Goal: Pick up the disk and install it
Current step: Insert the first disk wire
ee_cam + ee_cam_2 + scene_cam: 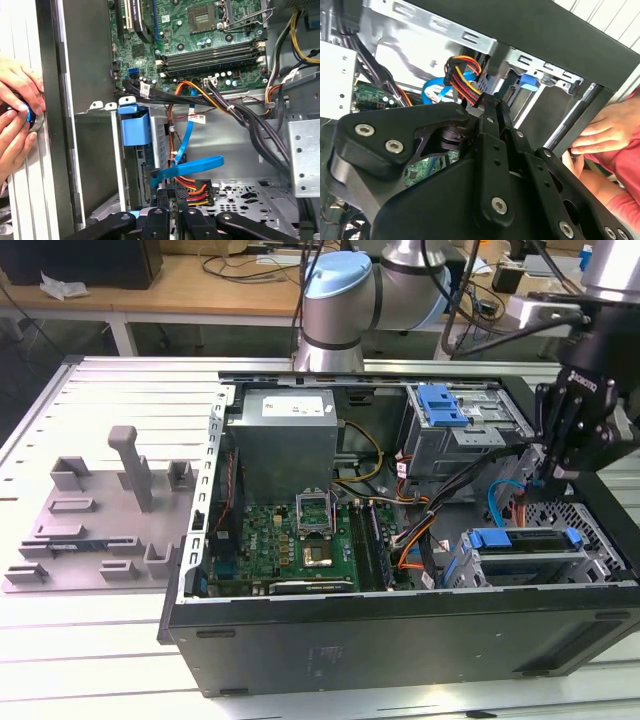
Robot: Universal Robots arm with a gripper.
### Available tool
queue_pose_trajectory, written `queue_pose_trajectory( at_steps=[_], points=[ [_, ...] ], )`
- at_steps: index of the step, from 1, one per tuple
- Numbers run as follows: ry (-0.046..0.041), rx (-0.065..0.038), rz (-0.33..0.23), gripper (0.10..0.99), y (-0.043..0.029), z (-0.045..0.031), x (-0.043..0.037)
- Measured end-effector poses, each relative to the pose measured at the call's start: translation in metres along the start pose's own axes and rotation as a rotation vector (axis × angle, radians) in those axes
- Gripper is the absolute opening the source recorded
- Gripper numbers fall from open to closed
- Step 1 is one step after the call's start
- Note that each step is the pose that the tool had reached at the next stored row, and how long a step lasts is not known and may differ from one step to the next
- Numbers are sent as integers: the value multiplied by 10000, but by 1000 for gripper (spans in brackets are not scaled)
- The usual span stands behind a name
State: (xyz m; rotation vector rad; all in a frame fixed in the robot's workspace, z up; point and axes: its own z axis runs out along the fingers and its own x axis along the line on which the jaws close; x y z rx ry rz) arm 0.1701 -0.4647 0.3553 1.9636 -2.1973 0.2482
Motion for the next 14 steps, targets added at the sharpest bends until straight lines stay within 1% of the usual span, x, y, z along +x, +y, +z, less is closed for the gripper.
queue_pose_trajectory(
  at_steps=[4,5,7,9,10,11,14],
  points=[
    [-281,-31,-8,169,-13,30,115],
    [-331,-36,-9,169,-16,34,135],
    [-493,-54,-14,169,-21,47,185],
    [-819,-89,-22,169,-23,63,247],
    [-1036,-114,-31,169,-26,71,281],
    [-1079,-117,-34,169,-27,74,289],
    [-1085,-117,-35,169,-26,74,289]
  ],
)
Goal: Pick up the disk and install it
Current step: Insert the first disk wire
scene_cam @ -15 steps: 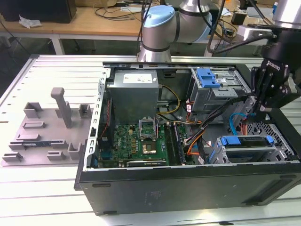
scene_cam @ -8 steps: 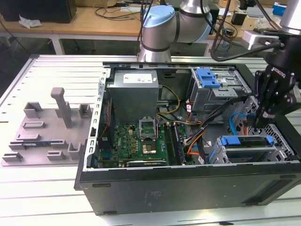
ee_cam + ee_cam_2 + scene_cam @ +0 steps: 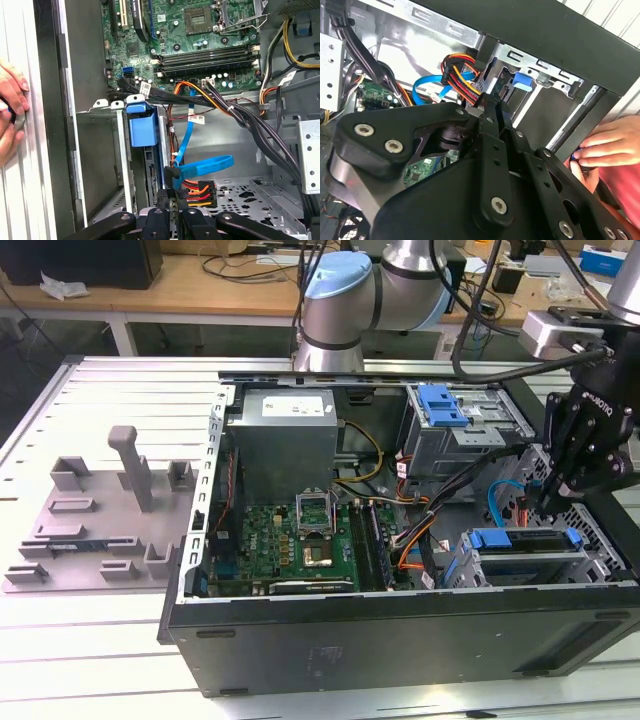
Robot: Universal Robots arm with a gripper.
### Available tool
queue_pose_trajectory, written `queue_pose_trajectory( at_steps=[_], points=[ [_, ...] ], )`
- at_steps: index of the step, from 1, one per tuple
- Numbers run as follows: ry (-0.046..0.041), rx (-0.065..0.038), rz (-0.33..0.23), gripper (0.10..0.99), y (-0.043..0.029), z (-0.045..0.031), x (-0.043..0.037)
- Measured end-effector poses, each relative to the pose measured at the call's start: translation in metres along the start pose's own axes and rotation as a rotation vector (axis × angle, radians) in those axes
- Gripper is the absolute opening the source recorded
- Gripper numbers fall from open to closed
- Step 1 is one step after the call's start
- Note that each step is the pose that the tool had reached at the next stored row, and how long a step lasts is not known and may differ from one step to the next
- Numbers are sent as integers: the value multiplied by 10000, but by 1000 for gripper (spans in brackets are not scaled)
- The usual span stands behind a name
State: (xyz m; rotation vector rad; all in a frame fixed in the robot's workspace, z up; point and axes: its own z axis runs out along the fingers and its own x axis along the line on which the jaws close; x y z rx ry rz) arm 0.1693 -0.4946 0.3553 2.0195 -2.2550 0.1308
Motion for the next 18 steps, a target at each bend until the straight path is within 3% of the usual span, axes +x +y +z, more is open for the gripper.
queue_pose_trajectory(
  at_steps=[2,8,9,16,17,18],
  points=[
    [-27,3,1,169,2,0,4],
    [-463,-25,-9,169,-9,16,117],
    [-502,-29,-10,169,-9,17,119],
    [-552,-46,93,169,-11,19,136],
    [-589,-50,93,169,-12,21,151],
    [-696,-62,90,169,-15,25,179]
  ],
)
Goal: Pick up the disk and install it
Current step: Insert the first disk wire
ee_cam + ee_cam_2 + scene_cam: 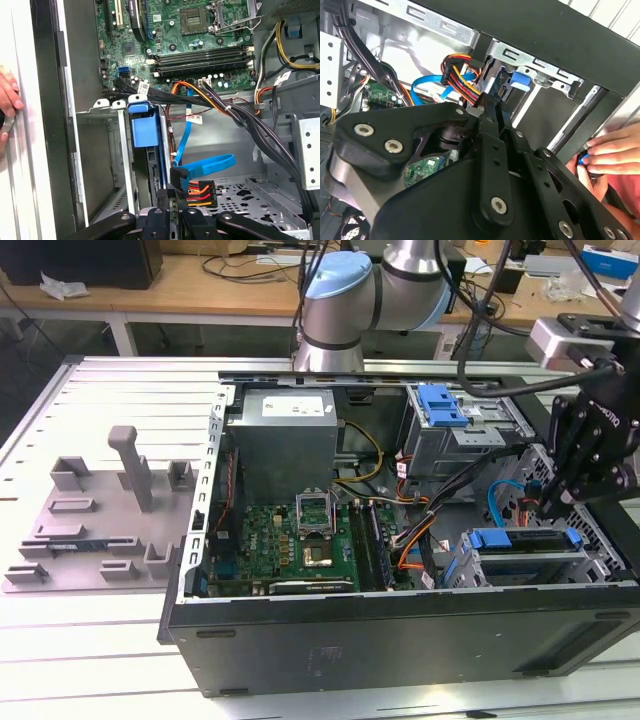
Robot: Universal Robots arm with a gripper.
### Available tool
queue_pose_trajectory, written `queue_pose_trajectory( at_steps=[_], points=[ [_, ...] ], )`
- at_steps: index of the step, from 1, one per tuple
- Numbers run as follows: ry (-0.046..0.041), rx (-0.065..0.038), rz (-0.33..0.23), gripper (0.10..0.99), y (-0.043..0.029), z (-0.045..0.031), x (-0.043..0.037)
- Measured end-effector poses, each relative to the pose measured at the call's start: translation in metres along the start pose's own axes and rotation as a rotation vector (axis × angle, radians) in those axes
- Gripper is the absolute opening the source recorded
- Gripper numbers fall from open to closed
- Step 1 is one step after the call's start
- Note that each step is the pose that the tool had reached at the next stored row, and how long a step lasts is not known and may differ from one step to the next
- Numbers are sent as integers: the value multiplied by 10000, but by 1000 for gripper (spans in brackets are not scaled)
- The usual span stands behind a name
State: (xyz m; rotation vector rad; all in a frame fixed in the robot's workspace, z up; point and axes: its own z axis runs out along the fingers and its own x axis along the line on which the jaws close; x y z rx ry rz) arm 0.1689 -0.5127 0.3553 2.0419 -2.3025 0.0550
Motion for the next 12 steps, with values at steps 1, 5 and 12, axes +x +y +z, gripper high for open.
queue_pose_trajectory(
  at_steps=[1,5,12],
  points=[
    [-82,-10,-2,169,-3,2,21],
    [-319,-39,-9,169,-16,6,86],
    [-366,-41,-62,169,-30,9,134]
  ],
)
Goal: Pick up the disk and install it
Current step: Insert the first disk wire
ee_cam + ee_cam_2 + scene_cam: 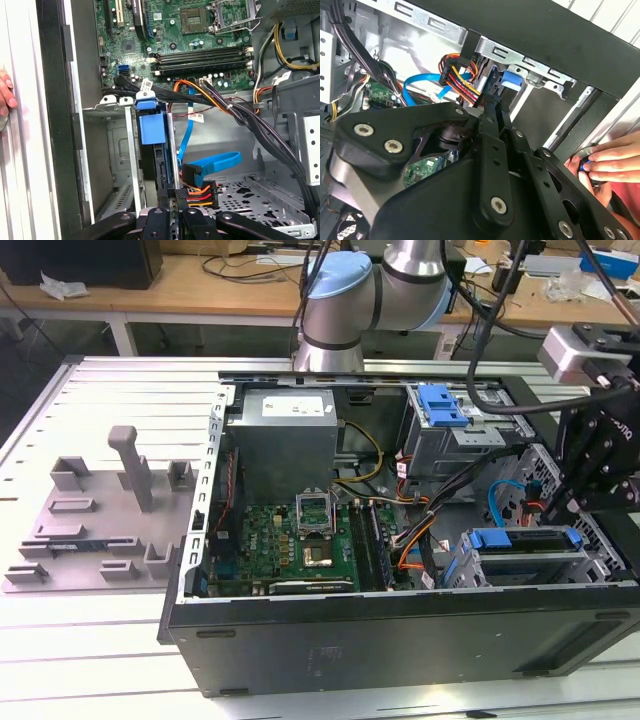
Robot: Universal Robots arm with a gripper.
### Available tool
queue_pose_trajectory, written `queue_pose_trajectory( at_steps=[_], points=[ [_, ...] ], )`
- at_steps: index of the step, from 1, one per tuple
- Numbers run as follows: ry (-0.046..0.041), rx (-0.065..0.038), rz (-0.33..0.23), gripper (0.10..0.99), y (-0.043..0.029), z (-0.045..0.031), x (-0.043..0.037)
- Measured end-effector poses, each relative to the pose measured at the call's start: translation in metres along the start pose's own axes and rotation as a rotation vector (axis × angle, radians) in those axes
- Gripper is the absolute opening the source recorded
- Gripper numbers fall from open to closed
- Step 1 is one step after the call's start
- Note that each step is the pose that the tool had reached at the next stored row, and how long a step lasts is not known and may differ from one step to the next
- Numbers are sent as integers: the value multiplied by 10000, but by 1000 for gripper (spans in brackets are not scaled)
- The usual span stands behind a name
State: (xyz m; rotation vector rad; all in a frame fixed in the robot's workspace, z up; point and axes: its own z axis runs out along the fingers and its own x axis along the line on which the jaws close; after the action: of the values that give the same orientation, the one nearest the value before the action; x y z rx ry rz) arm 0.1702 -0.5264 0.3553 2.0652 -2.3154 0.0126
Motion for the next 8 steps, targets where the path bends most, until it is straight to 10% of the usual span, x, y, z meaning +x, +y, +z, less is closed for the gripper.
queue_pose_trajectory(
  at_steps=[8],
  points=[
    [8,20,-418,169,12,9,16]
  ],
)
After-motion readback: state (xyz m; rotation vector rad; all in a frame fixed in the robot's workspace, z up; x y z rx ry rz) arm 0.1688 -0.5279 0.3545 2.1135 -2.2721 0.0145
